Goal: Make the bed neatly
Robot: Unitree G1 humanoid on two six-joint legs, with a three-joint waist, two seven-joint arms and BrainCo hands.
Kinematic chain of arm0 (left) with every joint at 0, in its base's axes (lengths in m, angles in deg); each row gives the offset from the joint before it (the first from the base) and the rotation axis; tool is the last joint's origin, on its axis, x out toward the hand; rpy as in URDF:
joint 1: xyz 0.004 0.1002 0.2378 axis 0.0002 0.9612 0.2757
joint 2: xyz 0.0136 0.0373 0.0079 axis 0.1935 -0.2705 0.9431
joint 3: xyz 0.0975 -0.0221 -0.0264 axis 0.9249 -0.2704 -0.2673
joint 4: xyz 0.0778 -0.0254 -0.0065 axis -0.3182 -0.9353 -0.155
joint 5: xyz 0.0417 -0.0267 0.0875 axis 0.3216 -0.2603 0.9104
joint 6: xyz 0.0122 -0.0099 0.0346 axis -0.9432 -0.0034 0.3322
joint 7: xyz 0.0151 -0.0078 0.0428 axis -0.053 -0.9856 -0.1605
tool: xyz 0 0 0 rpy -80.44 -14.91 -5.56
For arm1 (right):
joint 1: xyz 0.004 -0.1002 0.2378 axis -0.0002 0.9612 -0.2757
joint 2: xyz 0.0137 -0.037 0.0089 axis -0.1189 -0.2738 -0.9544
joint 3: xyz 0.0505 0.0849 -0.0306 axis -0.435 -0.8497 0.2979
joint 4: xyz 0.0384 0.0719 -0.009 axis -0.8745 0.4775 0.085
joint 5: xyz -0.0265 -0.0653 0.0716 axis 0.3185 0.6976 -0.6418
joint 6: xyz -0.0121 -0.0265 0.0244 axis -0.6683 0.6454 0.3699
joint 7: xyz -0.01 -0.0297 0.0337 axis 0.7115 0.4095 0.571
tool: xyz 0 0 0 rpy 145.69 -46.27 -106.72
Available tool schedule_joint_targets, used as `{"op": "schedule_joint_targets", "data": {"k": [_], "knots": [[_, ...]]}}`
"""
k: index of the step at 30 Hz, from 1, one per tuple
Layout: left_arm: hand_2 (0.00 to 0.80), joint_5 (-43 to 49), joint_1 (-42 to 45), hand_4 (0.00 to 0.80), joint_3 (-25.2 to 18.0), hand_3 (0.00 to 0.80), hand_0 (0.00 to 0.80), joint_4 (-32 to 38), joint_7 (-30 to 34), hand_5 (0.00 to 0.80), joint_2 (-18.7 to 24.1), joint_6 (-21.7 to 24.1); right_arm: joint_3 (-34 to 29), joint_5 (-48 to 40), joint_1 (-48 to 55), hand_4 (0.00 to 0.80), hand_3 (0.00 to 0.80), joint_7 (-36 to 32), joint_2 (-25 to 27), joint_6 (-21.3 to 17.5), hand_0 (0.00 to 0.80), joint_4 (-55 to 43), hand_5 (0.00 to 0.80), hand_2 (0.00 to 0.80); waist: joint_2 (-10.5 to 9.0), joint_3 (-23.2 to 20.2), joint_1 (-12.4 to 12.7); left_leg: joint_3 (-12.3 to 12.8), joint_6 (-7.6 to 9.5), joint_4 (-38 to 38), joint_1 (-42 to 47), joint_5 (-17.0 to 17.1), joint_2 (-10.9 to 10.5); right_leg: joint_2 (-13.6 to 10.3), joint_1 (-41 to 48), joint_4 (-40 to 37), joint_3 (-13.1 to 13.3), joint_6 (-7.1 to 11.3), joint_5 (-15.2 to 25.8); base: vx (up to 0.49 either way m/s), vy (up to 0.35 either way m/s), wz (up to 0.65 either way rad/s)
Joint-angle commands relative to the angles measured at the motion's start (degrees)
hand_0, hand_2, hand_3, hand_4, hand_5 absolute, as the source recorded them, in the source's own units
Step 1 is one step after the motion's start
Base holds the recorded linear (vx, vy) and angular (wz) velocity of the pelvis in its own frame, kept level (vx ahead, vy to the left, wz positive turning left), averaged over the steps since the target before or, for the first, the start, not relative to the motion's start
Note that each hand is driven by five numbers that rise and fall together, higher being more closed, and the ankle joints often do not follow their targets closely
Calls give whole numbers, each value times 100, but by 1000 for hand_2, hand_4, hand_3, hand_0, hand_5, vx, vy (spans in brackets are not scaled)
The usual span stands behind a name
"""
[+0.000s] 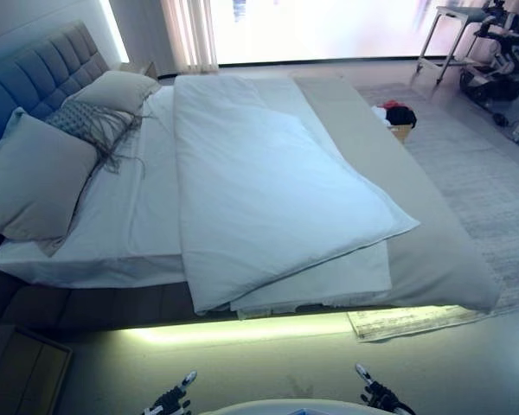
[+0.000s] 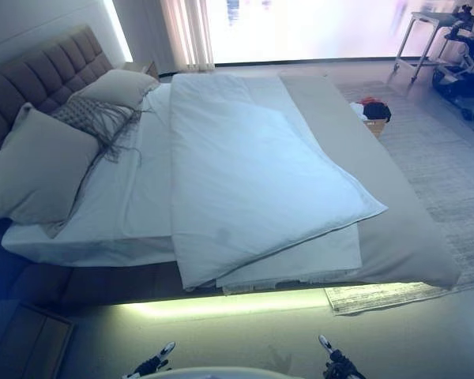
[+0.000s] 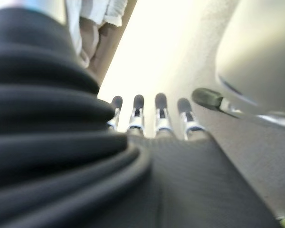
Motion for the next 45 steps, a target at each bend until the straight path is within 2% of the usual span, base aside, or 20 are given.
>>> {"op": "schedule_joint_targets", "data": {"k": [1, 4, 12, 17, 20, 21, 23, 24, 26, 27, 29, 30, 32, 35, 37, 39, 40, 42, 44, 45], "knots": [[0, 114, -433, 0, -50, 0, 0, -364, 39, 0, -85, -7, 61, 23, -451, 0, 0, 10, -62, 76, 0, 510, 0, 0, -73, 25, 80, 139, 68, 2, 48, -326, -71, -170, -88, -27, 119, 364, 229, 0, 0, 0], [0, 100, -480, 0, -12, 0, 0, -359, 15, 0, -84, -46, 91, 6, -499, 0, 0, 142, -49, 154, 0, 490, 0, 0, -43, 65, 59, 146, 67, 2, 55, -315, -69, -162, -94, -22, 134, 348, 229, 0, 0, 0], [0, 134, -480, 0, 14, 0, 0, -345, -14, 0, -100, -109, 156, -17, -486, 0, 0, -192, -62, 366, 0, 421, 0, 0, -36, 101, -2, 169, 76, 2, 144, -360, -49, -135, -37, -2, 186, 331, 182, 37, -21, 0], [0, 192, -442, 0, -64, 0, 0, -391, -93, 0, -62, -89, 141, 29, -482, 0, 0, -179, -87, 423, 0, 437, 0, 0, -61, 94, -42, 145, 97, 29, 262, -347, -31, -73, -54, 183, 354, 274, 69, 76, -81, -4], [0, 95, -528, 0, -104, 0, 0, -313, -146, 0, -70, -17, 250, 459, -578, 0, 0, -110, -55, 611, 0, 472, 0, 0, -206, 241, -78, 236, 37, 1363, -191, -573, 90, -104, -200, 488, 473, 77, -38, 1, -119, -11], [0, 100, -562, 0, -87, 0, 0, -292, -153, 0, -81, 9, 310, 519, -604, 0, 0, -93, -31, 589, 0, 479, 0, 0, -260, 325, -53, 235, -14, 2081, -511, -371, 192, -105, -237, 546, 420, -30, -59, -39, -167, -22], [0, 23, -610, 0, -22, 0, 0, -251, -135, 0, -113, 93, 455, 477, -658, 0, 0, 18, 36, 509, 0, 365, 0, 0, -263, 617, 75, -3, -251, 3488, -1594, 489, 344, 1, -254, 723, 355, -270, -106, -50, -138, -8], [0, 19, -621, 0, -45, 0, 0, -250, -108, 0, -119, 102, 472, 447, -696, 0, 0, 28, 66, 499, 0, 329, 0, 0, -245, 698, 111, -41, -303, 3644, -1815, 578, 357, 2, -249, 786, 330, -283, -136, 24, 9, -7], [0, 24, -625, 0, -101, 0, 0, -259, -56, 0, -151, 103, 473, 434, -821, 0, 0, -30, 157, 390, 0, 224, 0, 0, -137, 908, 252, -8, -356, 3051, -1995, 687, 327, 5, -66, 829, 319, -196, -276, 192, 157, -19], [0, 14, -570, 0, -115, 0, 0, -277, -43, 0, -155, 123, 464, 480, -859, 0, 0, -77, 186, 342, 0, 214, 0, 0, -48, 900, 258, 45, -330, 2087, -1775, 697, 419, 51, 3, 811, 385, -107, -326, 325, 233, -24], [0, 96, -498, 0, -158, 0, 0, -324, -7, 0, -116, 133, 397, 485, -841, 0, 0, -89, 246, 304, 0, 193, 0, 0, -1, 876, 275, 116, -343, 1163, -1558, 846, 516, 50, 236, 688, 449, -15, -419, 342, 217, -38], [0, 105, -487, 0, -155, 0, 0, -342, -5, 0, -98, 118, 383, 459, -821, 0, 0, -81, 253, 295, 0, 196, 0, 0, 10, 860, 305, 44, -367, 798, -1538, 937, 525, 40, 366, 643, 502, 29, -459, 343, 191, -29], [0, 216, -465, 0, -223, 0, 0, -367, -41, 0, -82, 79, 266, 336, -712, 0, 0, -63, 256, 286, 0, 220, 0, 0, -30, 761, 378, 62, -378, 269, -1513, 913, 525, -97, 705, 484, 519, 165, -559, 386, 255, -5], [0, 160, -465, 0, -307, 0, 0, -399, -54, 0, -56, 73, 43, 297, -586, 0, 0, -107, 230, 273, 0, 357, 0, 0, -38, 562, 375, 188, -313, 135, -1269, 751, 463, -361, 828, 470, 274, 343, -573, 341, 305, -12], [0, 78, -507, 0, -300, 0, 0, -378, 30, 0, 2, 134, -98, 310, -491, 0, 0, -138, 203, 308, 0, 425, 0, 0, -37, 470, 370, 166, -204, 353, -1204, 565, 352, -572, 773, 724, 205, 425, -600, 271, 299, -27], [0, 68, -518, 0, -293, 0, 0, -374, 40, 0, 10, 135, -110, 308, -483, 0, 0, -143, 195, 305, 0, 440, 0, 0, -37, 457, 368, 174, -179, 372, -1194, 541, 336, -595, 762, 766, 197, 433, -612, 166, 184, -9], [0, 38, -593, 0, -257, 0, 0, -345, 78, 0, 43, 126, -154, 241, -434, 0, 0, -214, 154, 270, 0, 498, 0, 0, -24, 390, 352, 191, -49, 426, -1127, 443, 249, -673, 715, 953, 167, 462, -650, 285, 298, -3], [0, 81, -711, 0, -118, 0, 0, -332, 68, 0, 69, 98, -149, 131, -431, 0, 0, -332, 59, 253, 0, 505, 0, 0, -35, 289, 344, 150, 182, 402, -1028, 310, -2, -874, 522, 1554, 196, 506, -316, 362, 373, 10], [0, 109, -753, 0, -57, 0, 0, -344, 48, 0, 102, 57, -81, 172, -455, 0, 0, -336, 25, 248, 0, 439, 0, 0, 7, 261, 331, 107, 294, 401, -967, 249, -133, -1093, 208, 2344, 220, 496, 105, 274, 283, 21], [0, 132, -748, 0, -32, 0, 0, -351, 29, 0, 116, 44, -54, 141, -459, 0, 0, -331, 32, 233, 0, 409, 0, 0, 49, 274, 301, 79, 342, 384, -896, 224, -177, -1121, -52, 2736, 272, 463, 251, 234, 228, 21]]}}
